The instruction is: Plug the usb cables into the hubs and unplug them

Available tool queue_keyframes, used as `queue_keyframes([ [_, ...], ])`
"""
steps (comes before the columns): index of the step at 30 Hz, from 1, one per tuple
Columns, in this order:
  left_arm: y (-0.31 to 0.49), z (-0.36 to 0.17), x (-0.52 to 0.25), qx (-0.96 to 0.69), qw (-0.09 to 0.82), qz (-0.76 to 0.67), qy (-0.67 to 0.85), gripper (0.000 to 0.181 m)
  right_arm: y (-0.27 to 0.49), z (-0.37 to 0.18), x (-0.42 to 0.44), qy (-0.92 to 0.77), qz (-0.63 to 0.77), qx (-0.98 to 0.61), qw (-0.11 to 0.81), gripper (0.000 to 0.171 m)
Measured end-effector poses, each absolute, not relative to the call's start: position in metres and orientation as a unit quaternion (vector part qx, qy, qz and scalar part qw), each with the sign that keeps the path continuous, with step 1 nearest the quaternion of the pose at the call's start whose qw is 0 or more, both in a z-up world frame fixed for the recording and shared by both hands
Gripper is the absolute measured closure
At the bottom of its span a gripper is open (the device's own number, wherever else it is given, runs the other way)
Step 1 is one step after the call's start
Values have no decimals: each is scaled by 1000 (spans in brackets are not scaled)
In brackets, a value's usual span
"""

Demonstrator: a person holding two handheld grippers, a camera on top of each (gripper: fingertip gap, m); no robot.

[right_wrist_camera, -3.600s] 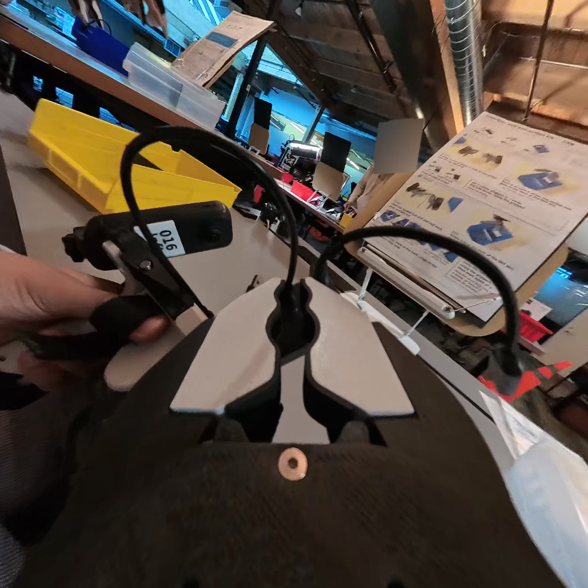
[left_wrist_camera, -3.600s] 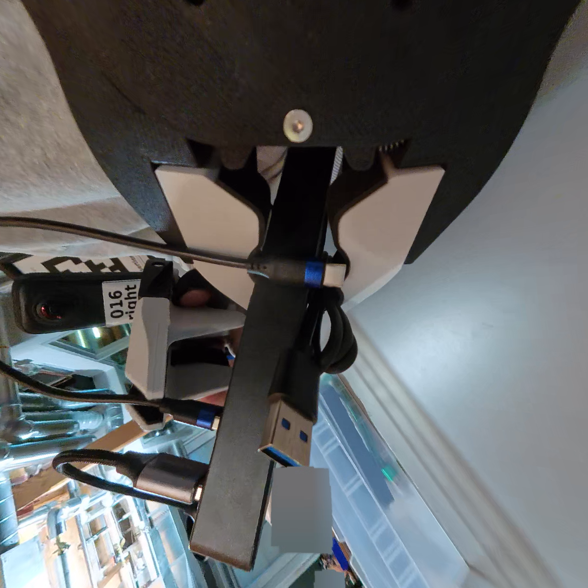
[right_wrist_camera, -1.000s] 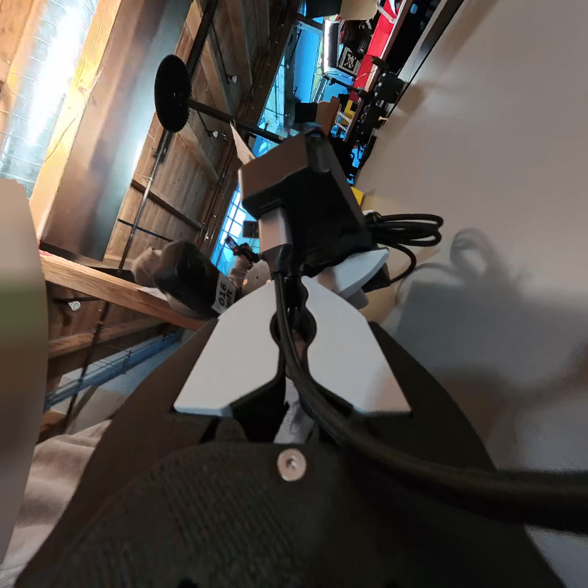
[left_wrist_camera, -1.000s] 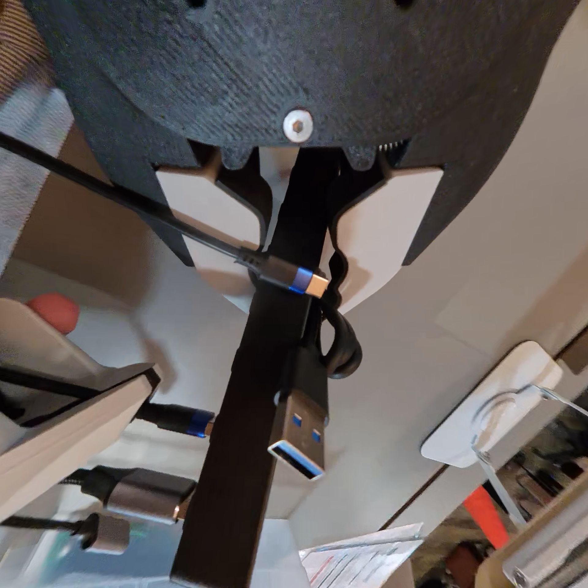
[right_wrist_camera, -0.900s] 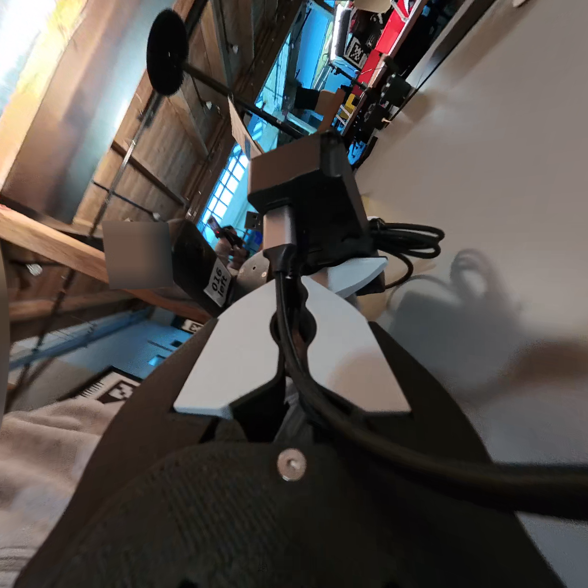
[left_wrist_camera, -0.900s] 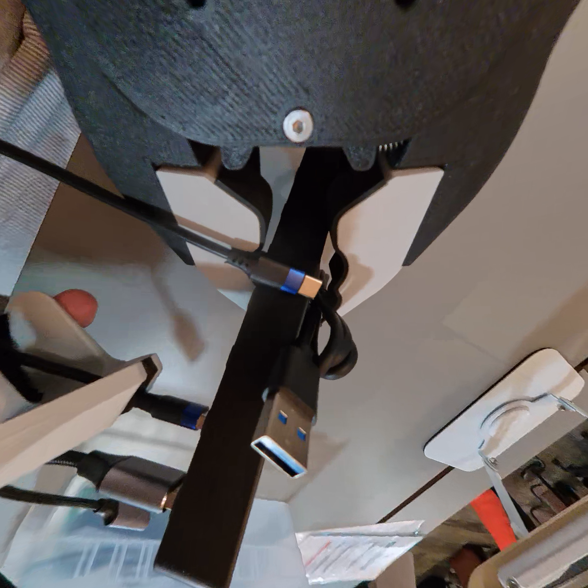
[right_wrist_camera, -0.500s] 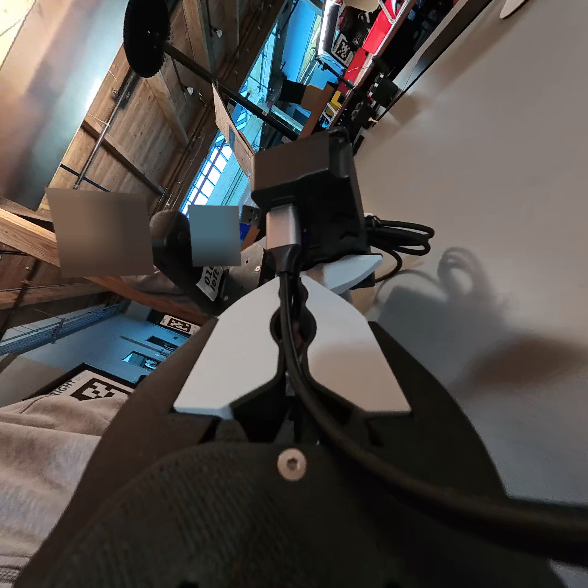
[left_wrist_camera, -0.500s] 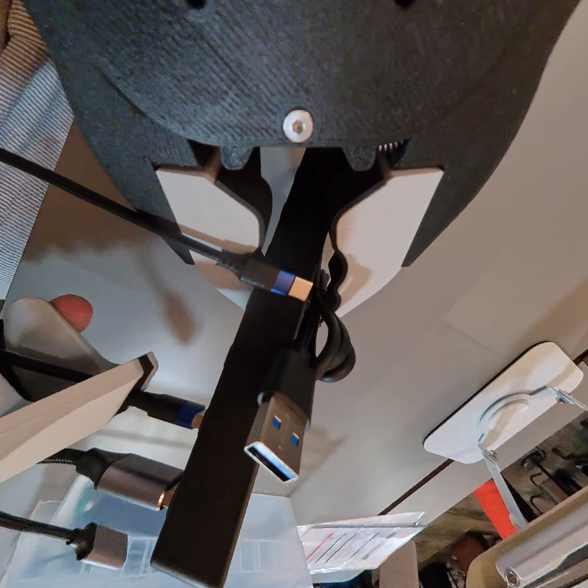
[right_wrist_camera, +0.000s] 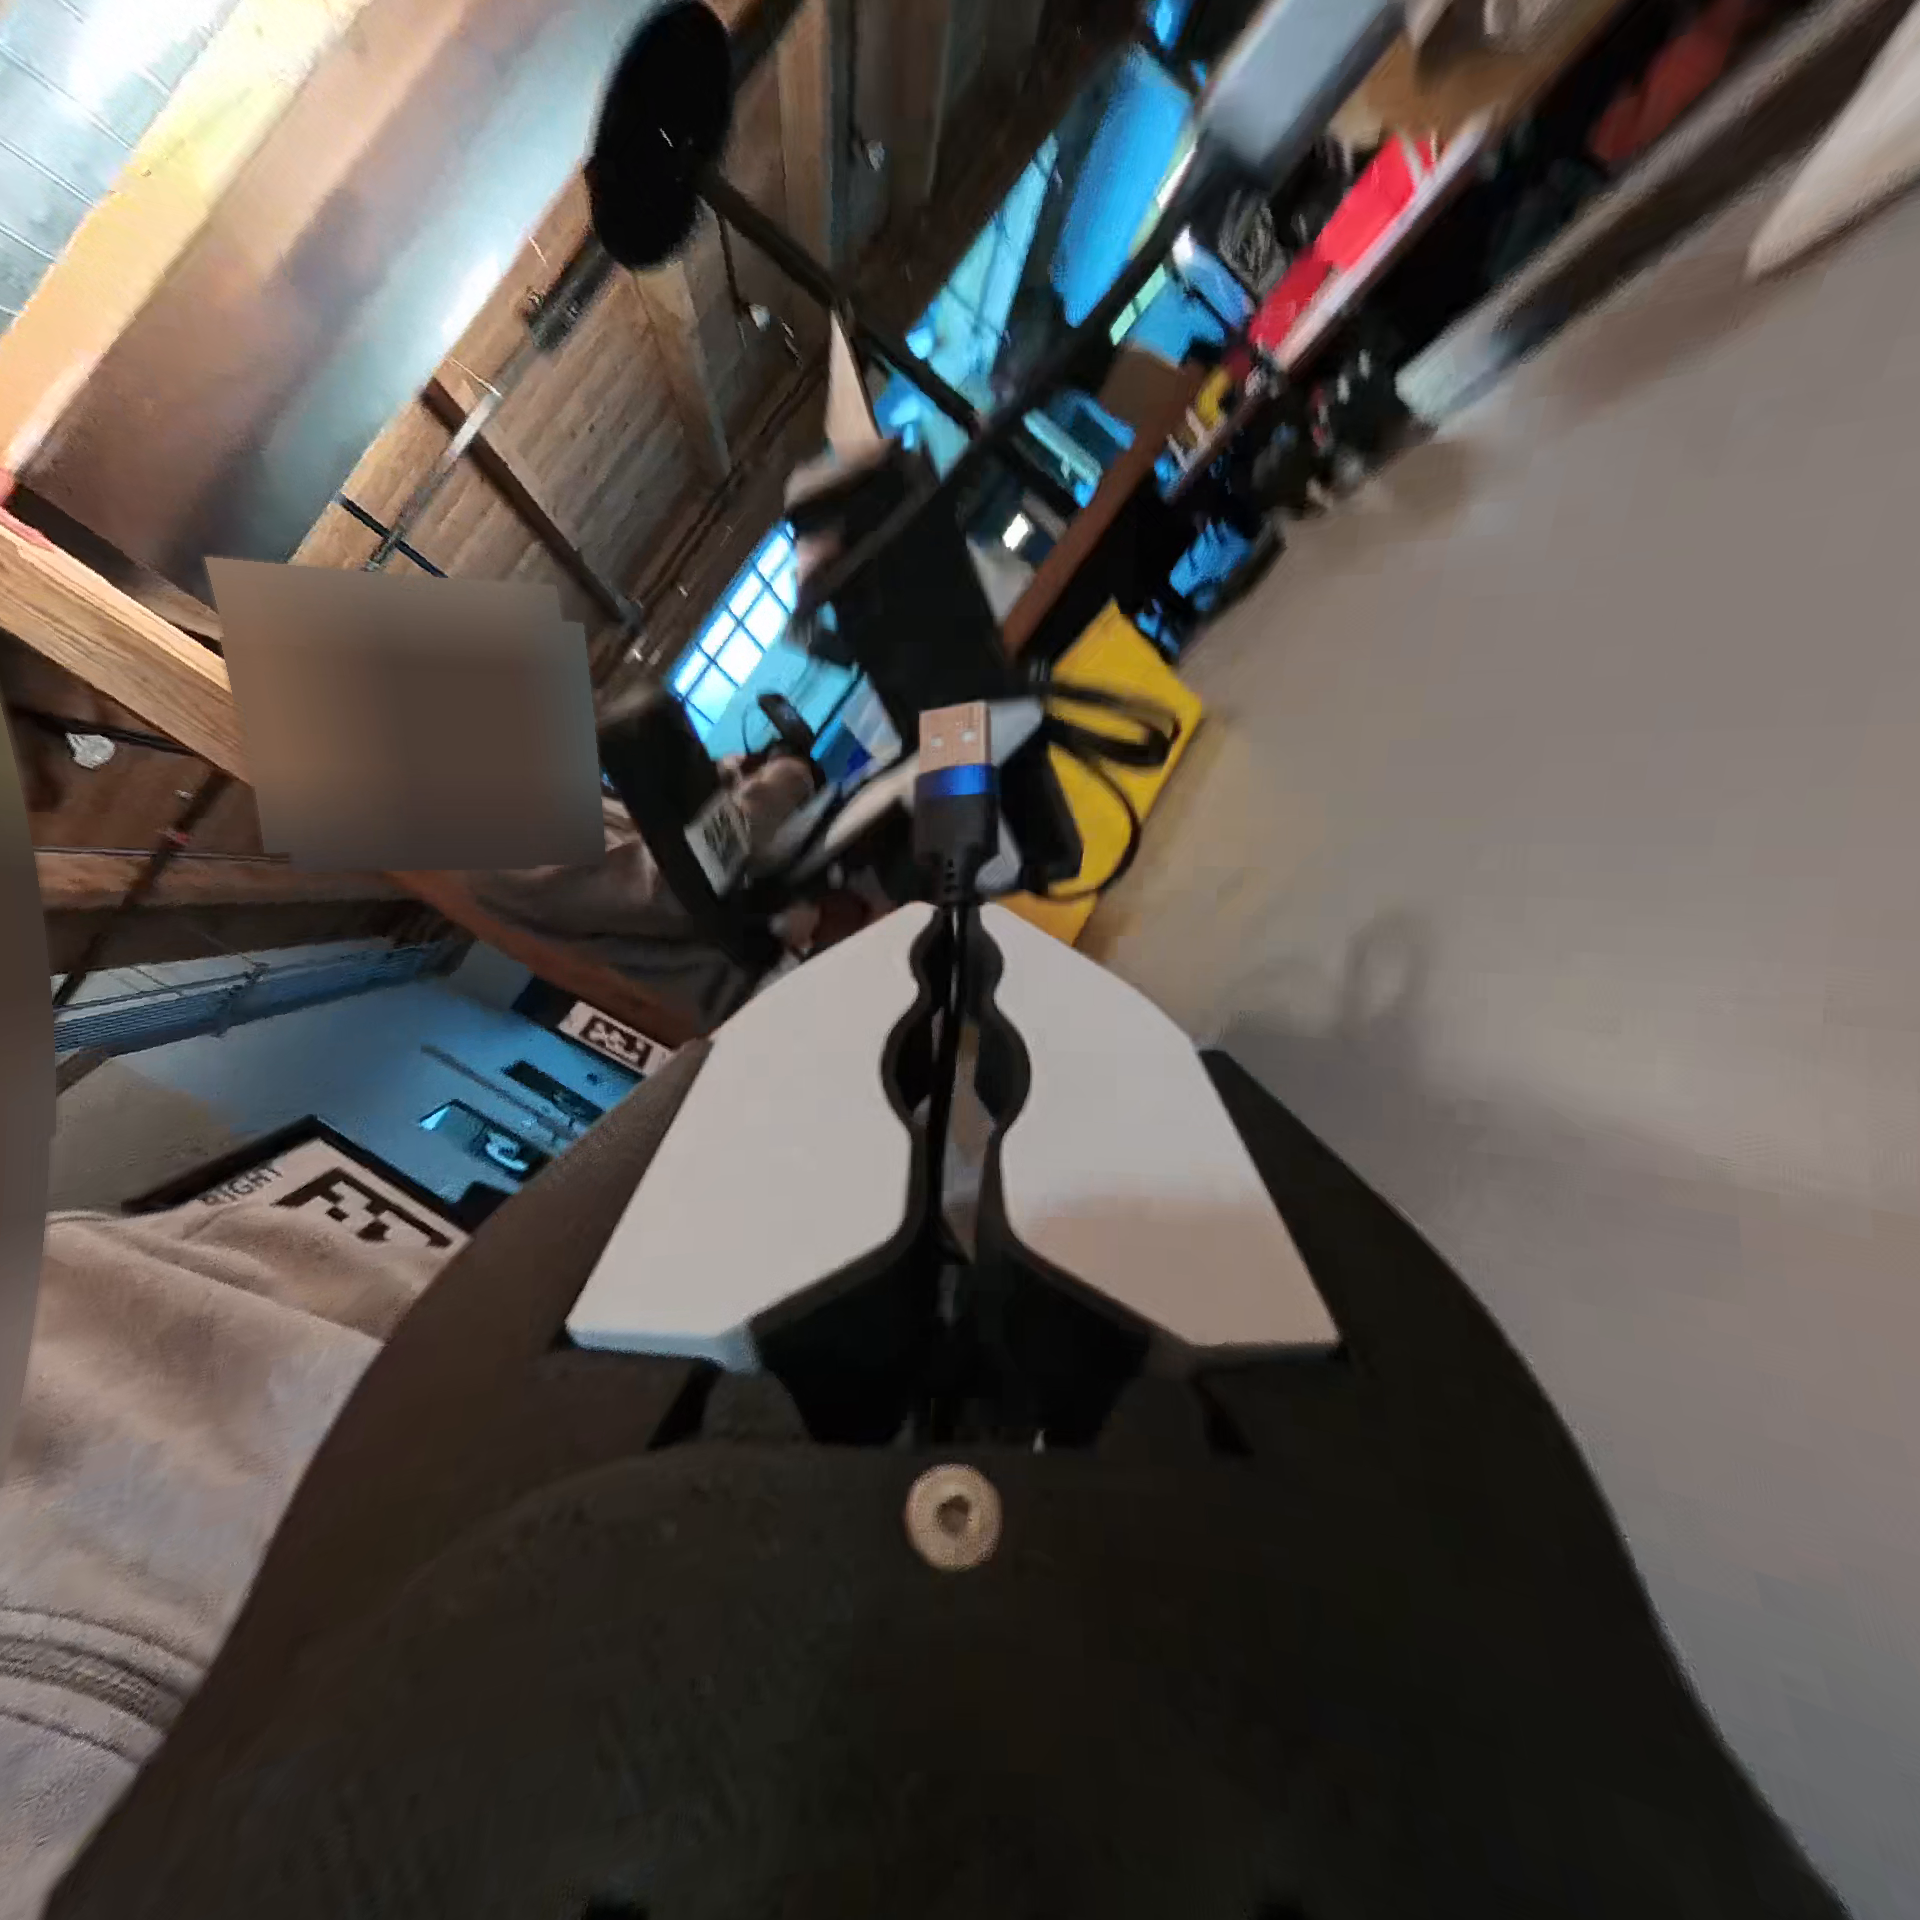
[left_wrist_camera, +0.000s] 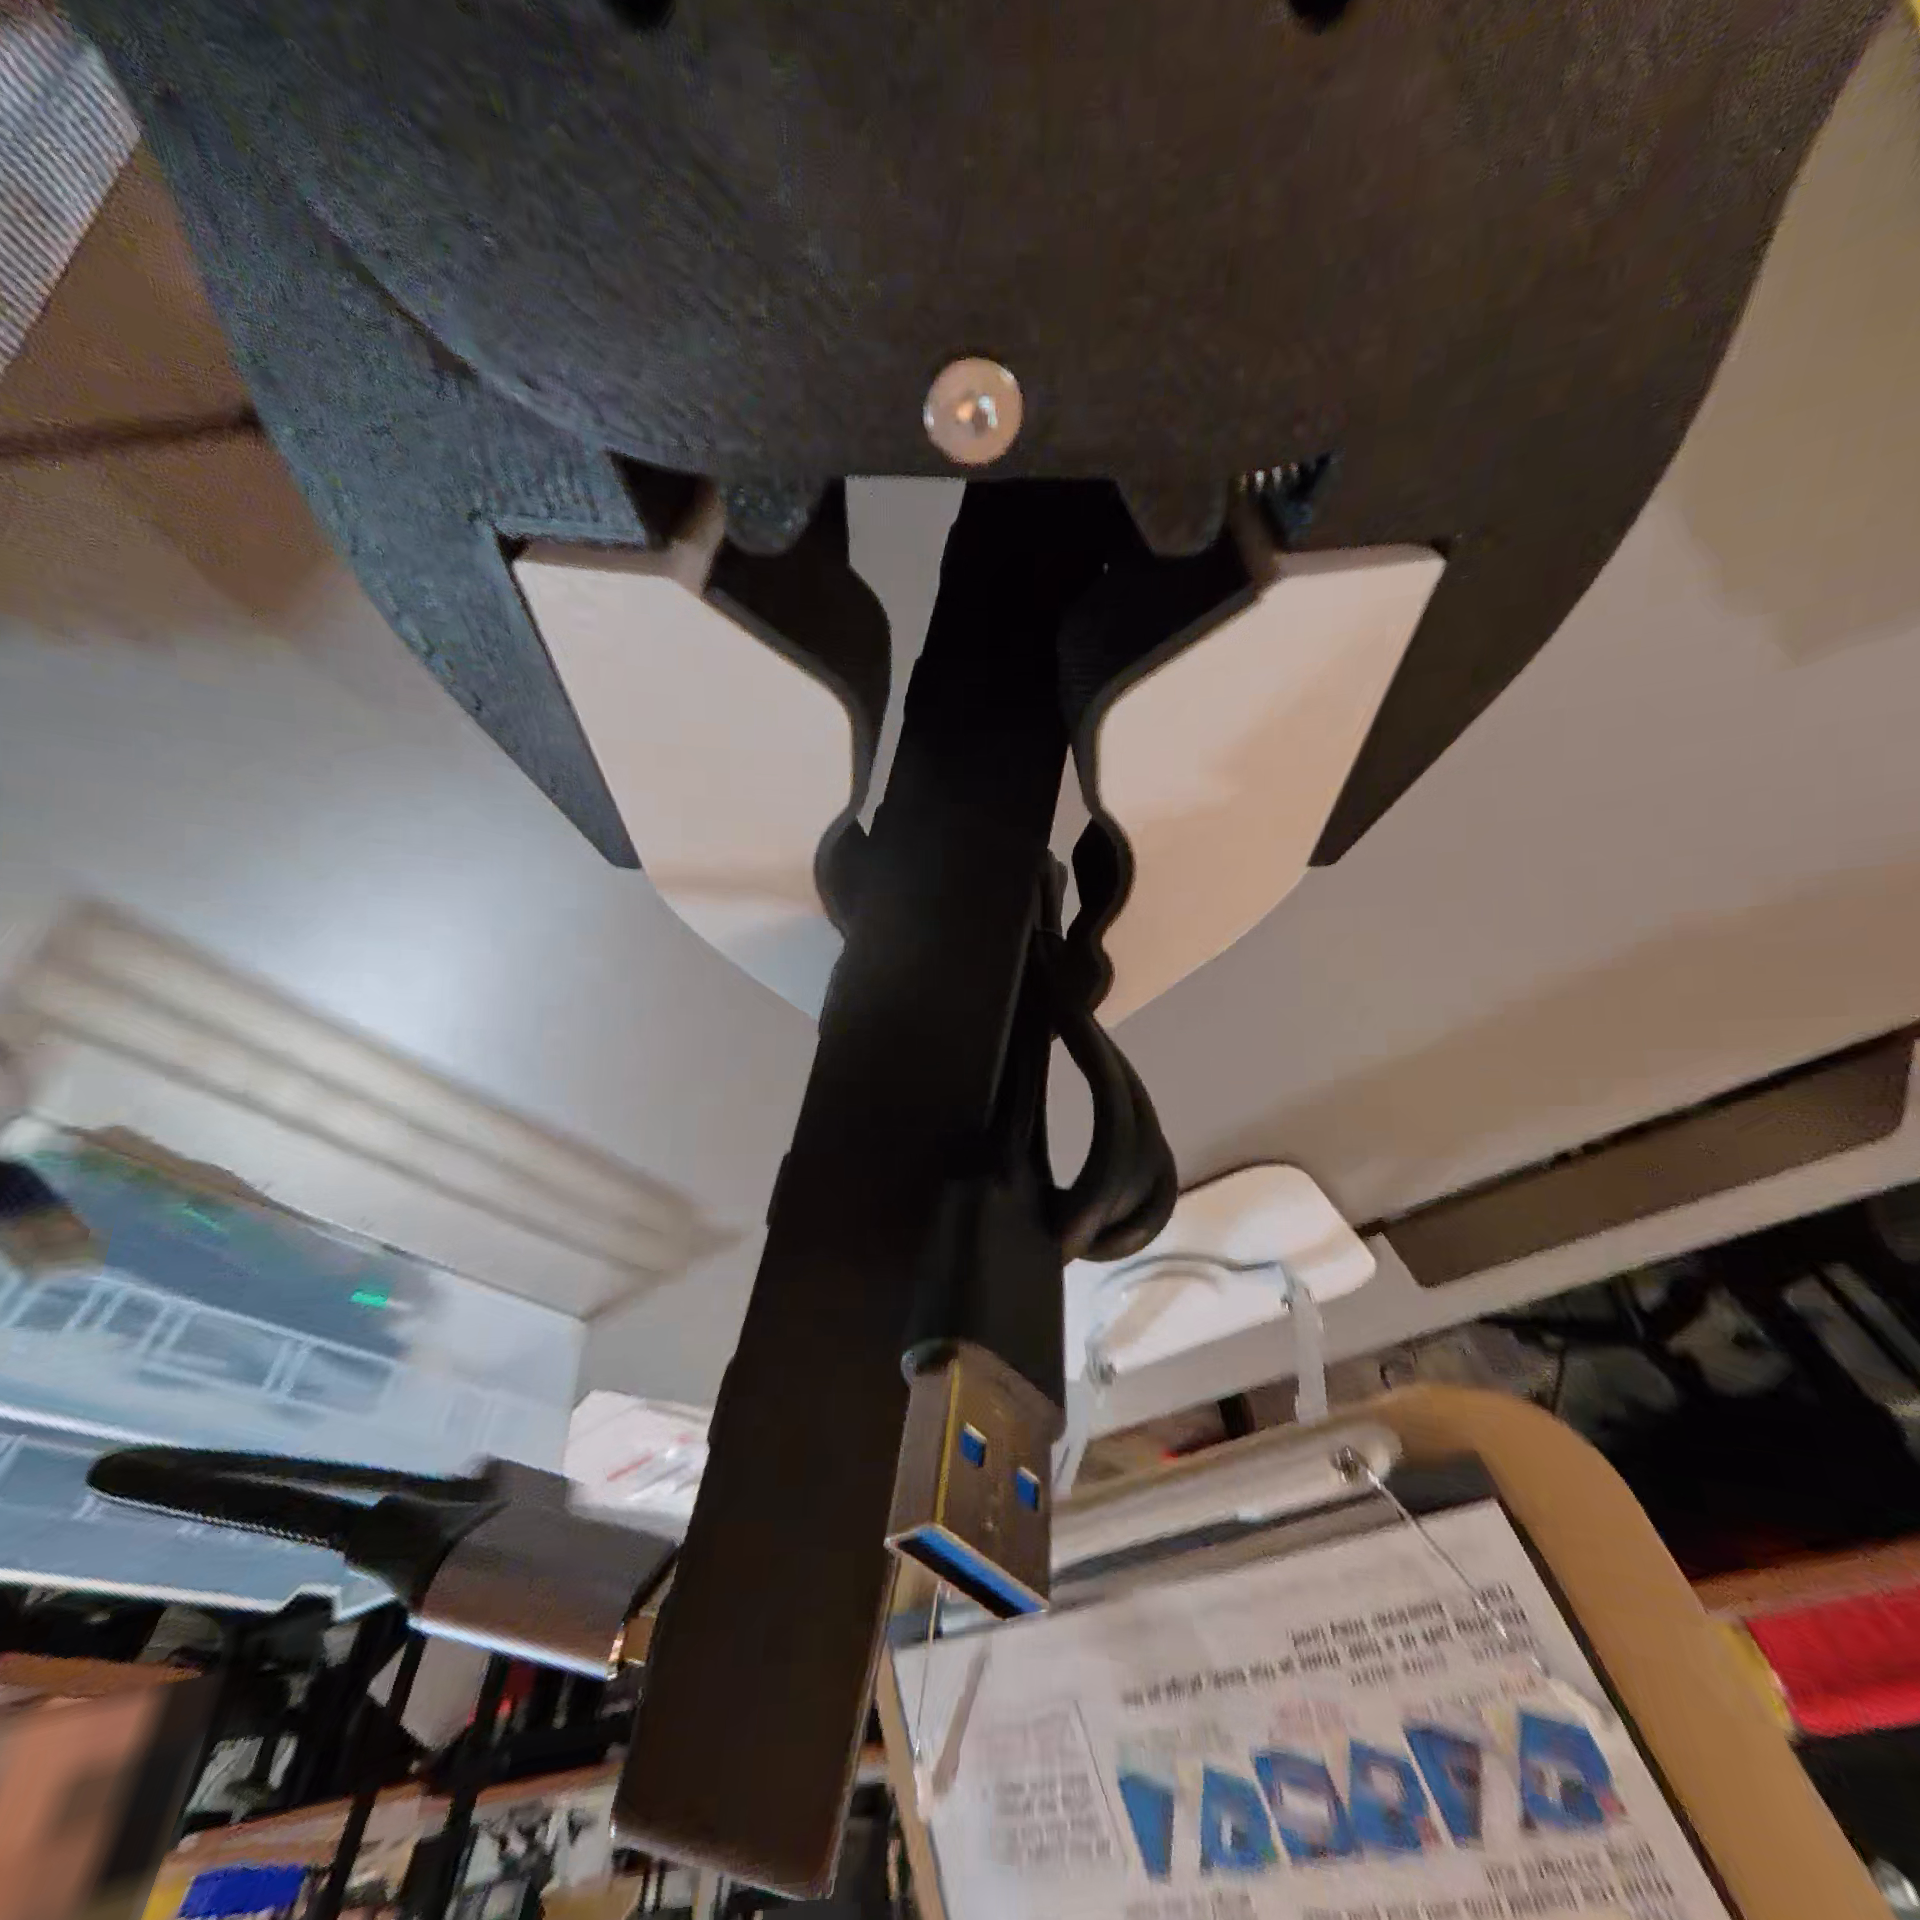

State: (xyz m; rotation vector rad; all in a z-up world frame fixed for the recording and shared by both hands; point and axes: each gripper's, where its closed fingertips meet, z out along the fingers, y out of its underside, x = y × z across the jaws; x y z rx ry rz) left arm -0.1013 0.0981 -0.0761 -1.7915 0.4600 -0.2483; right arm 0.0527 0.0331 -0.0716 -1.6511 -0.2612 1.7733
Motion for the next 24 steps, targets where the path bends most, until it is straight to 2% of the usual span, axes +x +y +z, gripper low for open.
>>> queue_keyframes([
  [6, 91, -81, -94, -743, 617, -166, 198, 143, 43, -7, 80, -148, 685, -574, 423, 169],
  [12, 91, -92, -83, -745, 604, -195, 205, 142, 77, 89, 189, -140, 573, -511, 625, 168],
  [15, 92, -96, -80, -749, 594, -220, 194, 142, 89, 113, 258, -83, 514, -472, 711, 168],
  [19, 92, -101, -76, -751, 580, -267, 168, 142, 121, 84, 323, -33, 405, -500, 765, 168],
  [22, 92, -105, -73, -750, 565, -311, 143, 142, 165, 9, 349, 20, 352, -610, 710, 168],
  [23, 91, -105, -72, -750, 562, -322, 137, 142, 177, -18, 356, 41, 338, -649, 681, 166],
  [24, 91, -105, -71, -749, 559, -330, 132, 142, 188, -46, 367, 64, 306, -692, 651, 148],
])
